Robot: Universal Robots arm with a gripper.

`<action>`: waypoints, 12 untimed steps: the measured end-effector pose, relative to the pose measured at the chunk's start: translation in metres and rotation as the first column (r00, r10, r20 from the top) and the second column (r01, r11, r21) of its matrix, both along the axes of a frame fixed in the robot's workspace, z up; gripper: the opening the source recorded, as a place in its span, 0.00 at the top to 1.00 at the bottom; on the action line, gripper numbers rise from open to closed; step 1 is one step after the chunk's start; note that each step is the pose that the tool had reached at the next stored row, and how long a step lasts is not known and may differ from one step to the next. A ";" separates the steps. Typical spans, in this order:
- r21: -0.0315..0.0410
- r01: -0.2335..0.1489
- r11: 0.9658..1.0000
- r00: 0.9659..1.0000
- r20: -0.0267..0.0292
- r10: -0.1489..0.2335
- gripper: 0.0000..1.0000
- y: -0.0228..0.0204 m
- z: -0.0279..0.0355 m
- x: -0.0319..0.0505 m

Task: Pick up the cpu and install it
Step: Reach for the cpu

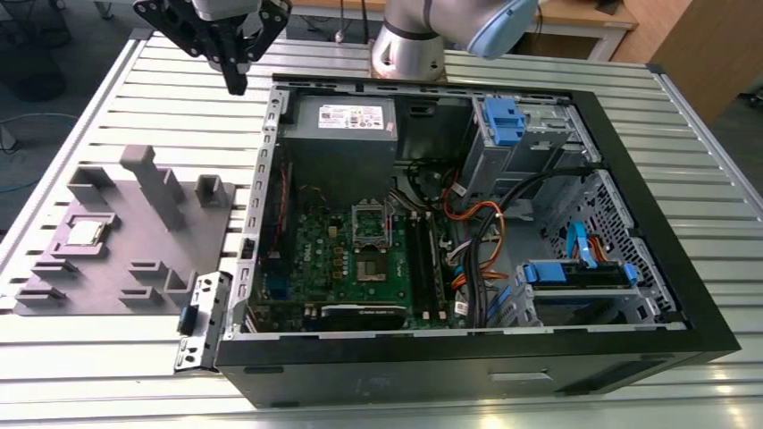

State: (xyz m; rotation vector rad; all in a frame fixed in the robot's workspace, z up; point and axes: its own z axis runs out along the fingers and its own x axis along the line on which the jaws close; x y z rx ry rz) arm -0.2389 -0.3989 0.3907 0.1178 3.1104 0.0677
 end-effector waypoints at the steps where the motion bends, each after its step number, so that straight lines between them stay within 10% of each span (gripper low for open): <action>1: 0.000 0.000 1.000 1.000 0.000 0.000 0.89 0.0000 0.0000 -0.0013; 12: 0.000 0.000 1.000 1.000 0.000 0.000 0.89 0.0000 -0.0002 -0.0146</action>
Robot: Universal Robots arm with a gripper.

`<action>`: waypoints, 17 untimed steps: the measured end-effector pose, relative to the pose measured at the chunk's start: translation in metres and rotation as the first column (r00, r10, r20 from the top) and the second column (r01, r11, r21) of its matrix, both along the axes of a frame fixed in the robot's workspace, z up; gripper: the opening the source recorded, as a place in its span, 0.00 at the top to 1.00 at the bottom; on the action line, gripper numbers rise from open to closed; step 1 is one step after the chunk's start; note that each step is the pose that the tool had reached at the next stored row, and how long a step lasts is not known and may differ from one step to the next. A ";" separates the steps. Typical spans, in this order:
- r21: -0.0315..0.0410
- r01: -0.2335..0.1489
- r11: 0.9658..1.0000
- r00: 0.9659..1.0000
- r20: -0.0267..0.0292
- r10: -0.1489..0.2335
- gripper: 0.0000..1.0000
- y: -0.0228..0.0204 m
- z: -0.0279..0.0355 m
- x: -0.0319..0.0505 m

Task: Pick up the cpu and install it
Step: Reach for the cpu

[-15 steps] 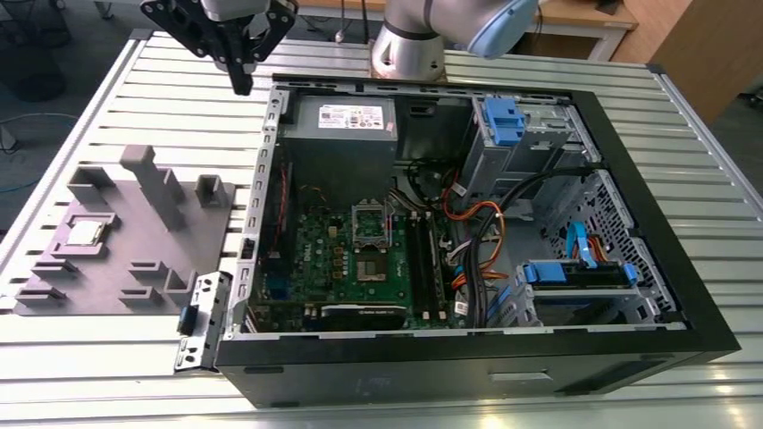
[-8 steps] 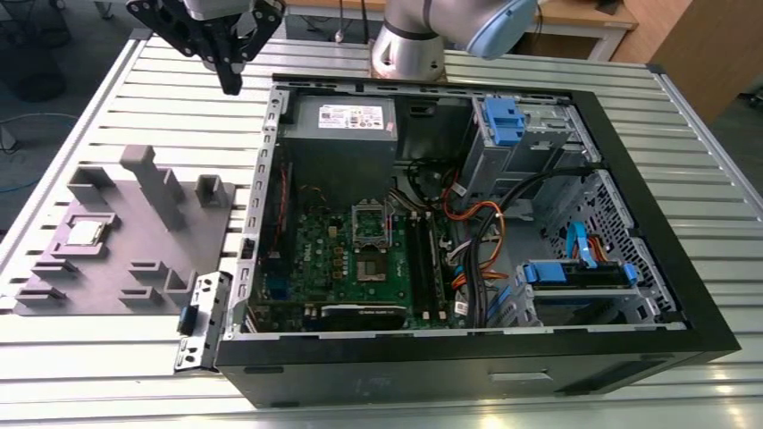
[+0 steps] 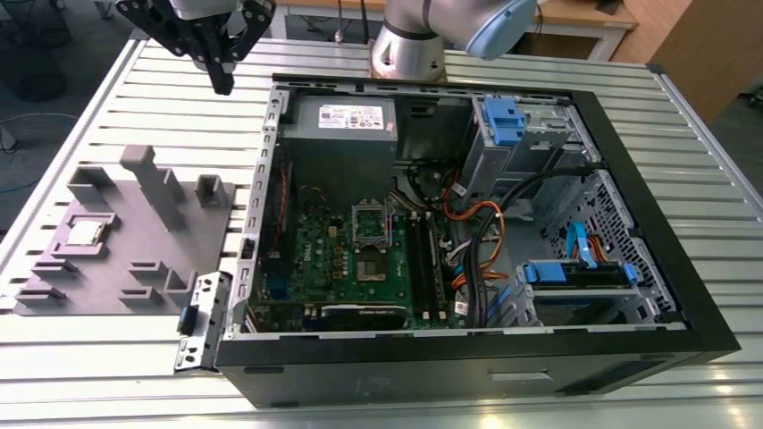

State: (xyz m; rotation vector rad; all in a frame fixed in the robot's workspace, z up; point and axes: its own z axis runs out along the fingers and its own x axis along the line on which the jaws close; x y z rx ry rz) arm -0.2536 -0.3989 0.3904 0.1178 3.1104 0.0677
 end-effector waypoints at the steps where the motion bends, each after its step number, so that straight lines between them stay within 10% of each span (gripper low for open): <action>1: 0.000 0.000 1.000 1.000 0.000 0.000 0.89 0.0000 0.0000 -0.0010; 17: 0.000 0.000 1.000 1.000 0.000 0.000 0.89 0.0000 -0.0001 -0.0146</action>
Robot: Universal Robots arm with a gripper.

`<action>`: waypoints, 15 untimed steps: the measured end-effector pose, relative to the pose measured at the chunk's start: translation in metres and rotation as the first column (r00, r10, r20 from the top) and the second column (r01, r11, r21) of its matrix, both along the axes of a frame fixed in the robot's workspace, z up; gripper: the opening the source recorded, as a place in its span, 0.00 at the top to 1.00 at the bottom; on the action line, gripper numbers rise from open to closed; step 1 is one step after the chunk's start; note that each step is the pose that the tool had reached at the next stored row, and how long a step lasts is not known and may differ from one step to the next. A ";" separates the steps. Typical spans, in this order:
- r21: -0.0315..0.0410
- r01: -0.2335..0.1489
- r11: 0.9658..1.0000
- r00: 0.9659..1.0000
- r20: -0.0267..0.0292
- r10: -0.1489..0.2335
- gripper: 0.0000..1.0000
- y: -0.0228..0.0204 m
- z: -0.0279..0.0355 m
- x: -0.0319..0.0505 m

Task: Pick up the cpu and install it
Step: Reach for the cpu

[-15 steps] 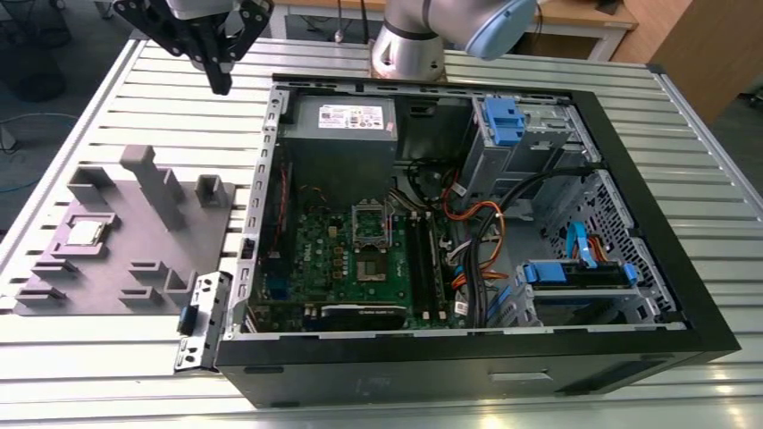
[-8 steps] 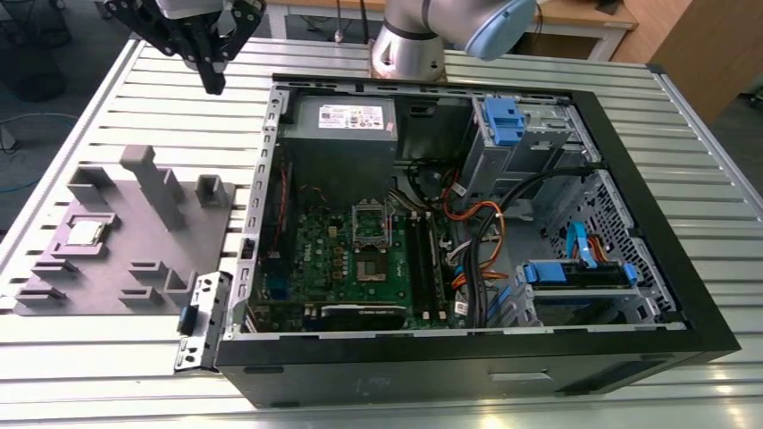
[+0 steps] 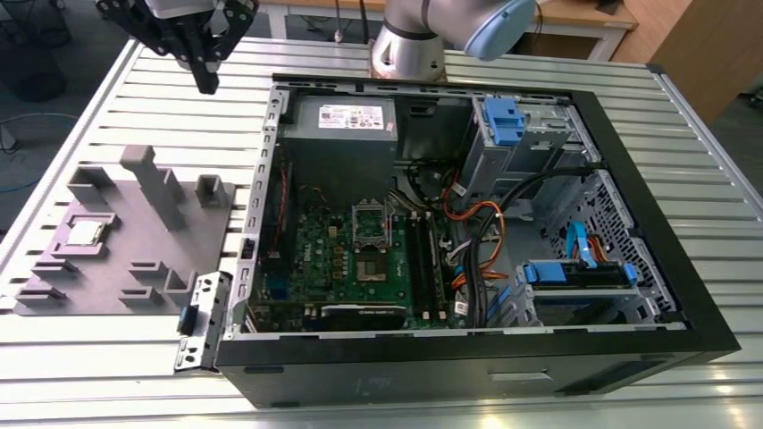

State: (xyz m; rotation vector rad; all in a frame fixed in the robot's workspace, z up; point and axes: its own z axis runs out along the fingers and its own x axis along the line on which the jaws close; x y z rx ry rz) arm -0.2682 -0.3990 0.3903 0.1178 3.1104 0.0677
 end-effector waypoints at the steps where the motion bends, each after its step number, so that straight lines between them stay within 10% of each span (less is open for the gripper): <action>1: 0.000 0.000 1.000 1.000 0.000 0.000 0.89 0.0000 0.0000 -0.0008; 15: 0.000 0.000 1.000 1.000 0.000 0.000 0.89 0.0000 -0.0003 -0.0153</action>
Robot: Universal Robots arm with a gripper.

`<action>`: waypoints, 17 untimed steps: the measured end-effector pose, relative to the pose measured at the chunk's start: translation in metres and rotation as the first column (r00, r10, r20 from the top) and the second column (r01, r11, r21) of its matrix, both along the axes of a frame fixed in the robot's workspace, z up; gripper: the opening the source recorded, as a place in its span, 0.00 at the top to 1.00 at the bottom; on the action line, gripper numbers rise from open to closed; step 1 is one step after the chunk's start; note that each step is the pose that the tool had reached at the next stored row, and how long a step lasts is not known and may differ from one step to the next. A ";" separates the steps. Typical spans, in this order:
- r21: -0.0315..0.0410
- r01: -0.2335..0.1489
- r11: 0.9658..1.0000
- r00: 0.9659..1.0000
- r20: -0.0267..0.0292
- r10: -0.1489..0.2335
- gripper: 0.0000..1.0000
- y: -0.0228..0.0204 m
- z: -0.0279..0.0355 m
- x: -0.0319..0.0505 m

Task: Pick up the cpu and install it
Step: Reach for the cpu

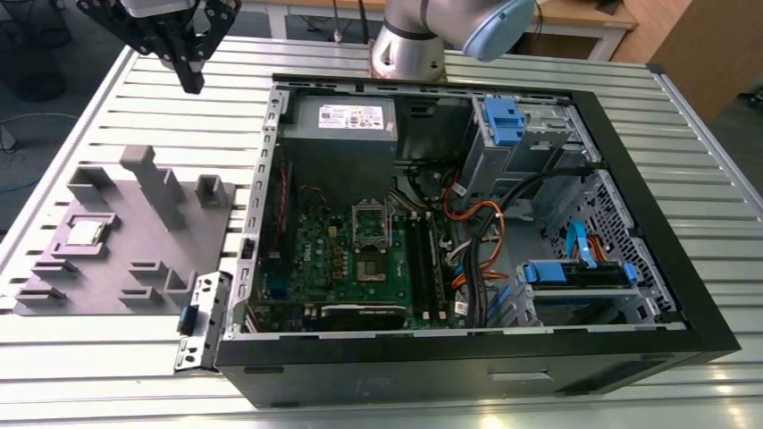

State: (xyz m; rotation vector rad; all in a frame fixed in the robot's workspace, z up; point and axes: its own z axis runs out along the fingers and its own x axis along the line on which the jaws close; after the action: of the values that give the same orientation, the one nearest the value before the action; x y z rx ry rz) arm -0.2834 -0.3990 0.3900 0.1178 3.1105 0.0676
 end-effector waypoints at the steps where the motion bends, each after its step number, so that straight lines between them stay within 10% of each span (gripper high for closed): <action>1: 0.000 0.000 1.000 1.000 0.000 0.000 0.89 0.0000 -0.0001 -0.0012; 17: 0.000 0.000 1.000 1.000 0.000 0.000 0.89 0.0000 -0.0011 -0.0256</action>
State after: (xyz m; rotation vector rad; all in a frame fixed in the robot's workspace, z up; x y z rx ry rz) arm -0.3090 -0.3989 0.3889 0.1179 3.1104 0.0677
